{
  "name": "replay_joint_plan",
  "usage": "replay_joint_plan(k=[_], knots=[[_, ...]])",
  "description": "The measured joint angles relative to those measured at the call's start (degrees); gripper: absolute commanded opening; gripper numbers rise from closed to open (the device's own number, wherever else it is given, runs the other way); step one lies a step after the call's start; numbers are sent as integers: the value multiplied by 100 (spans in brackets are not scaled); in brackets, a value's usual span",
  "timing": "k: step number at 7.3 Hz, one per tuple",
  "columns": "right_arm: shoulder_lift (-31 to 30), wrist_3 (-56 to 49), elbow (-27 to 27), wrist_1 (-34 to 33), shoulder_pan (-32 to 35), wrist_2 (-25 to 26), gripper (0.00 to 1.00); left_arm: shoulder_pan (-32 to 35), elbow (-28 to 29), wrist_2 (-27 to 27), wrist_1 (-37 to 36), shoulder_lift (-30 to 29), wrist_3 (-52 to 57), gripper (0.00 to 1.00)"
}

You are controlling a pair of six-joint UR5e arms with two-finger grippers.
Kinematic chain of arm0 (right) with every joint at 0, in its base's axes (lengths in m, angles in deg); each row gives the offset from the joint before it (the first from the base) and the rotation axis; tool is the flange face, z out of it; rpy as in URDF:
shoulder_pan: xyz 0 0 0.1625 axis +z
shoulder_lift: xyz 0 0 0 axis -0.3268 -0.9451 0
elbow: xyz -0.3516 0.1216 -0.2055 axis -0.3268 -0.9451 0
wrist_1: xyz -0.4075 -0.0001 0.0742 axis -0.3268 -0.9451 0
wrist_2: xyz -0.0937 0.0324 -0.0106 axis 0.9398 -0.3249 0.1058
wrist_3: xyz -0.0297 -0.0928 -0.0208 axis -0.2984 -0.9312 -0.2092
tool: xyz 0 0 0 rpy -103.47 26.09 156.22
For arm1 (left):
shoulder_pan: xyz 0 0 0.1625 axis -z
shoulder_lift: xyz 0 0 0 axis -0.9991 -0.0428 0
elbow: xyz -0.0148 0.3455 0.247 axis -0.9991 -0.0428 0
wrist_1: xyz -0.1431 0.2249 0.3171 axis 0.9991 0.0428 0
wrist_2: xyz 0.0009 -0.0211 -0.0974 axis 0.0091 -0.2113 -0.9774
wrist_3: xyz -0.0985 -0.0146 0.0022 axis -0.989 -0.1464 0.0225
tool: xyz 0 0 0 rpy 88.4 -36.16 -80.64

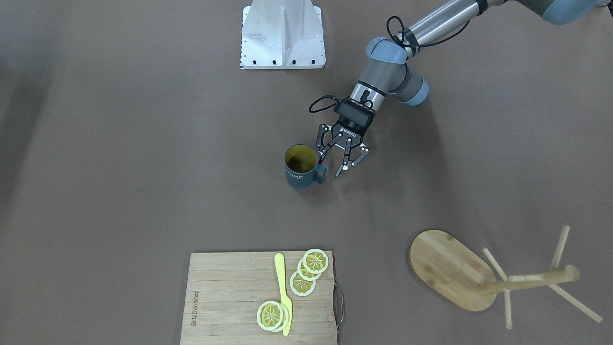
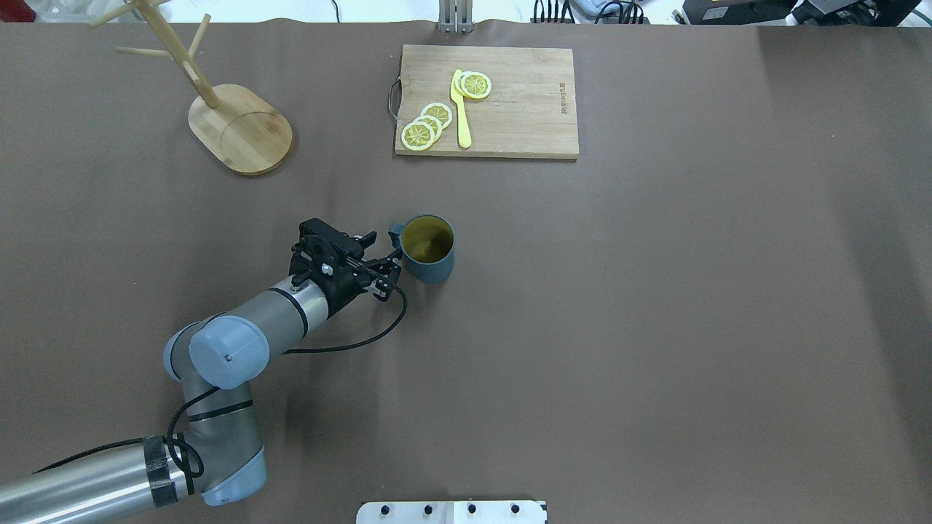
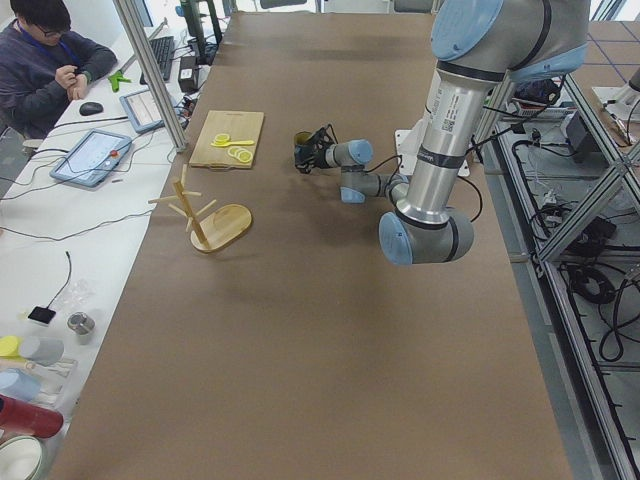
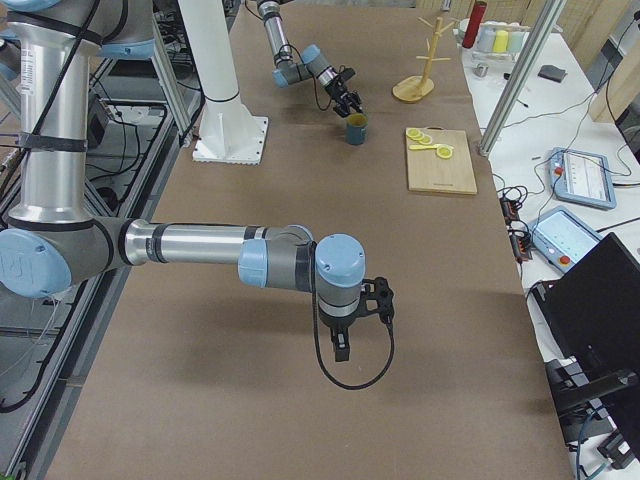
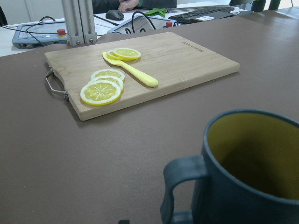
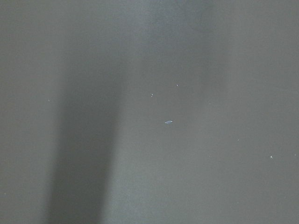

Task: Hang cup on storage rack
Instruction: 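Close the left gripper on the teal mug's handle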

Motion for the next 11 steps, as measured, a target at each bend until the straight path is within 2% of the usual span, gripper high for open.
replay_joint_plan(k=[2, 9, 10, 11], knots=[[5, 0, 1, 0, 0, 1, 100, 22, 62, 0, -1, -46, 0, 48], [14, 6, 1, 0, -3, 1, 100, 225, 248, -105, 4, -220, -4, 48], [15, 5, -3, 0, -3, 1, 100, 220, 293, -156, 2, -283, -2, 47], [18, 7, -6, 0, -4, 1, 100, 220, 316, -215, 0, -318, -1, 38]])
